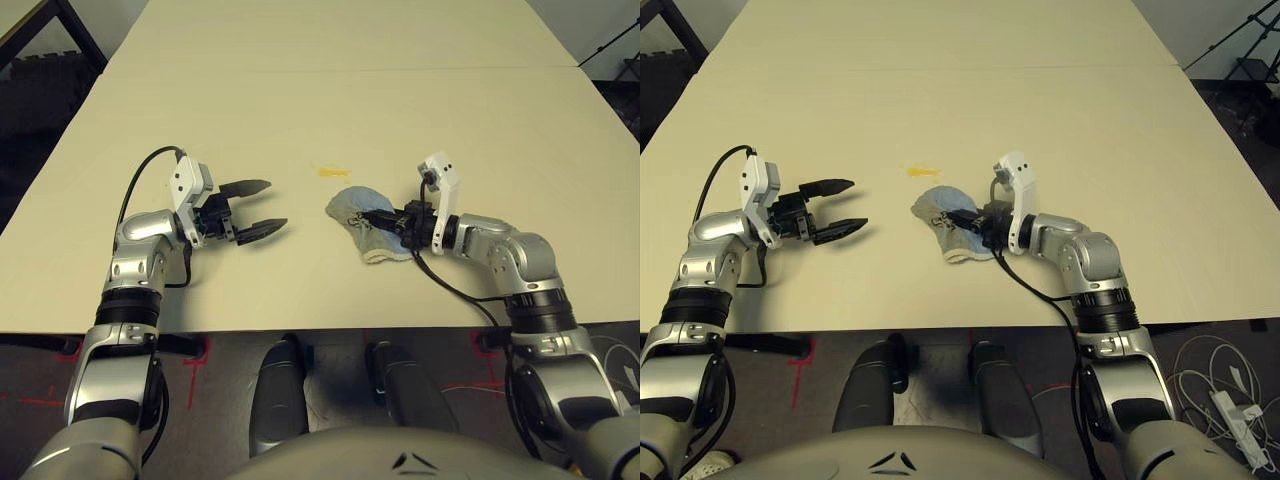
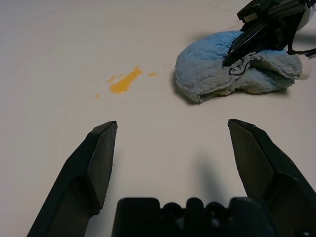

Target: Wipe the water off the table with a rag.

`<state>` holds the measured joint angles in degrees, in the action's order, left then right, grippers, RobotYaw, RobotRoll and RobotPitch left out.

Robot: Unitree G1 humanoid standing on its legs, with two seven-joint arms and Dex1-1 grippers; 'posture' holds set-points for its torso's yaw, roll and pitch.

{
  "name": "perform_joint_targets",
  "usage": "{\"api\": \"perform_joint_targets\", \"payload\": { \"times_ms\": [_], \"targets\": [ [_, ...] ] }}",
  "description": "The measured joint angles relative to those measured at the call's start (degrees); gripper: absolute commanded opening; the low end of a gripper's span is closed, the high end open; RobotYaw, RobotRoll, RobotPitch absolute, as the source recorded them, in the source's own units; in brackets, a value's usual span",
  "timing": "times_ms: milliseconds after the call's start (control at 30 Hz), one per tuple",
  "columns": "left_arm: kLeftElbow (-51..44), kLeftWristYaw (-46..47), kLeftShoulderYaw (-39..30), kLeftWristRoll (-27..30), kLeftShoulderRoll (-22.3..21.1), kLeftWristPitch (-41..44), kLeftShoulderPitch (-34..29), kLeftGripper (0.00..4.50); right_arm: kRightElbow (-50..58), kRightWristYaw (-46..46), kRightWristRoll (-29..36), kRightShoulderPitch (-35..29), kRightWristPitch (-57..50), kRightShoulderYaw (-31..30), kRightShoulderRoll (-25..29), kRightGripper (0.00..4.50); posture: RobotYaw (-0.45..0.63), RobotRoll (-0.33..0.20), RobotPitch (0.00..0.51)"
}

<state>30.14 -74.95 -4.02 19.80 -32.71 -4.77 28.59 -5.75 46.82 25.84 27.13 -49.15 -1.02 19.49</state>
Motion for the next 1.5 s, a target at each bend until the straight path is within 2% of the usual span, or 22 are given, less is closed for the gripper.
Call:
{"api": "perform_joint_targets", "payload": {
  "times_ms": [267, 433, 567, 667, 867, 1200, 1500],
  "targets": [
    [0.57, 0.39, 0.23, -0.63, 0.07, -0.30, 0.38, 4.50, -2.96, 3.62, 2.25, -0.69, -0.19, 2.32, 9.86, 0.13, 0.09, 0.000, 0.194],
    [2.30, 0.39, 0.35, -0.85, 0.20, -0.68, 1.13, 4.50, -8.19, 4.49, 2.47, -1.12, 0.67, 6.80, 16.65, 0.13, 0.08, 0.000, 0.193],
    [2.42, 0.39, 0.56, -0.89, 0.31, -1.03, 1.68, 4.50, -12.59, 3.35, 2.35, 0.13, 1.87, 9.44, 17.92, 0.13, 0.08, 0.000, 0.192],
    [2.44, 0.39, 0.64, -0.92, 0.48, -1.23, 1.99, 4.50, -15.55, 0.80, 2.37, 3.64, 3.44, 11.51, 16.78, 0.13, 0.08, 0.000, 0.191],
    [2.73, 0.57, 0.70, -1.28, 0.60, -1.71, 2.31, 4.50, -19.52, -5.04, 2.33, 11.81, 8.32, 14.30, 9.62, 0.13, 0.10, 0.000, 0.187],
    [4.48, 2.61, 0.17, -1.90, -0.15, -3.08, 2.08, 4.50, -37.63, -11.15, -4.72, 22.04, 17.43, 11.10, -0.28, 0.13, 0.14, 0.000, 0.183],
    [3.30, 4.10, -0.01, -1.87, -0.25, -3.16, 1.19, 4.50, -49.53, -10.70, -10.05, 30.14, 23.62, 8.45, -7.30, 0.13, 0.18, 0.000, 0.189]
  ]
}}
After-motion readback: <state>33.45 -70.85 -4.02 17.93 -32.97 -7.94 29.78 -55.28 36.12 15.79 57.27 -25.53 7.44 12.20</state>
